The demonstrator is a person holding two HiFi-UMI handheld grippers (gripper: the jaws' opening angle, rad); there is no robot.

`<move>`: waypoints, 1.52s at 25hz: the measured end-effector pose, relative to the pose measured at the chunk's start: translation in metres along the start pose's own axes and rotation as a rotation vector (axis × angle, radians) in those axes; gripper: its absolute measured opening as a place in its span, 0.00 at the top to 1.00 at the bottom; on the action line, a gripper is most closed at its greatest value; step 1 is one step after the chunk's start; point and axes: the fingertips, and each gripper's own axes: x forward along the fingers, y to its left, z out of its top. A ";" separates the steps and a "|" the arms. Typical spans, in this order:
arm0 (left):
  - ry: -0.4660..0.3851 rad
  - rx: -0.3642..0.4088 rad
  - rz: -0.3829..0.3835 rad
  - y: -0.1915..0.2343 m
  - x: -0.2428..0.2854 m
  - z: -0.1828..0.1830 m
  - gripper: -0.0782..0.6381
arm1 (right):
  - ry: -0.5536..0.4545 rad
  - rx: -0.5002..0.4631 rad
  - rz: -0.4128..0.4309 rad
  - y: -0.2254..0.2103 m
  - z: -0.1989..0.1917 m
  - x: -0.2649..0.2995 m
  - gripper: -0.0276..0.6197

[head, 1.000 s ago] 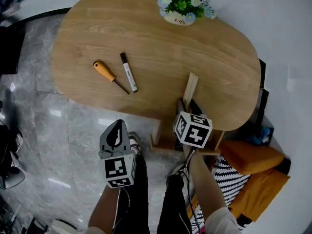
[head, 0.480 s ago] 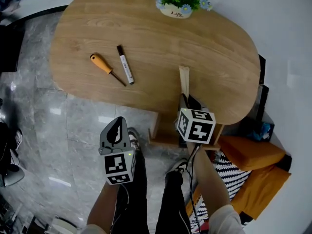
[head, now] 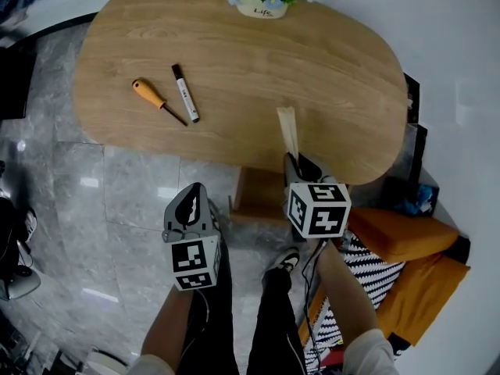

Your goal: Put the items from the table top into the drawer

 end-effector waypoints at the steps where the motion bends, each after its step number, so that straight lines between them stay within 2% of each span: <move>1: -0.001 0.005 0.003 -0.003 -0.001 -0.002 0.88 | 0.001 -0.018 0.023 0.001 -0.004 -0.005 0.89; 4: -0.003 0.003 0.002 -0.016 -0.003 -0.006 0.88 | 0.007 -0.080 0.101 0.005 -0.020 -0.022 0.89; 11: 0.011 -0.059 -0.002 -0.051 -0.013 -0.020 0.88 | 0.026 -0.256 0.263 0.006 -0.060 -0.060 0.89; 16: 0.018 -0.068 -0.003 -0.071 -0.022 -0.032 0.88 | 0.061 -0.418 0.327 0.005 -0.088 -0.079 0.89; 23: 0.035 -0.058 -0.002 -0.083 -0.032 -0.048 0.88 | 0.065 -0.426 0.318 -0.006 -0.102 -0.083 0.88; 26: 0.043 -0.059 0.003 -0.085 -0.032 -0.053 0.88 | 0.057 -0.442 0.298 -0.009 -0.103 -0.082 0.75; 38: 0.030 -0.059 0.016 -0.074 -0.027 -0.048 0.88 | 0.070 -0.423 0.278 -0.009 -0.103 -0.076 0.75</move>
